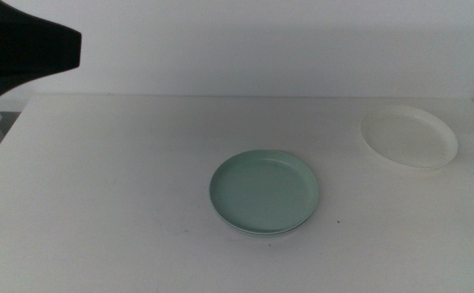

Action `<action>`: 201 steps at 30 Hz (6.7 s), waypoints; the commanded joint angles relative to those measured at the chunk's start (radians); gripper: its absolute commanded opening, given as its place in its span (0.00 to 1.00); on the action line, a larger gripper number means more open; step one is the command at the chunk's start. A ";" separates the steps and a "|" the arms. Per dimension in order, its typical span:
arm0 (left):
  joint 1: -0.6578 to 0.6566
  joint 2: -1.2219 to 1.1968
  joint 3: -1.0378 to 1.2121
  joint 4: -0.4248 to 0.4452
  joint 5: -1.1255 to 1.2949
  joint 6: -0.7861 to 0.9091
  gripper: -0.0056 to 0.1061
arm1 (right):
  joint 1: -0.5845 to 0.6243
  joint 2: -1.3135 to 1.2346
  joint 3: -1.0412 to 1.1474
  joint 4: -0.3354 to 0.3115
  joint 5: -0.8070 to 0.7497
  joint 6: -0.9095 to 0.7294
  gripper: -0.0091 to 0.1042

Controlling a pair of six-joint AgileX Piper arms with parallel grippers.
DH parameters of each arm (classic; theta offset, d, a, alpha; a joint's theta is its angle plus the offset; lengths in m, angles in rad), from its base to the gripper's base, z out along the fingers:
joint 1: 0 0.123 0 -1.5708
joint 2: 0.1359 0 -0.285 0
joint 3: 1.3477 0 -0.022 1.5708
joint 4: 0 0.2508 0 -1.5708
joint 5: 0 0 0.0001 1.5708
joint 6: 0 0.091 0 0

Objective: Stack the three bowls on top of each other.

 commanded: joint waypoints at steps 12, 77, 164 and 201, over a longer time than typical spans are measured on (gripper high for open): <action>0.000 -0.003 0.004 0.003 -0.012 -0.006 0.89 | -0.198 0.571 -0.344 0.193 0.002 -0.215 0.79; 0.000 -0.003 0.004 0.000 -0.012 -0.006 0.89 | 0.389 1.069 -0.575 0.394 -0.079 -0.378 0.06; 0.308 -0.623 0.836 0.096 -0.604 -0.006 0.89 | -0.027 -0.890 0.762 -0.145 -0.655 -0.007 0.74; 0.314 -0.863 1.303 0.094 -0.887 -0.006 0.89 | -0.027 -0.915 0.841 -0.111 -0.696 -0.007 0.74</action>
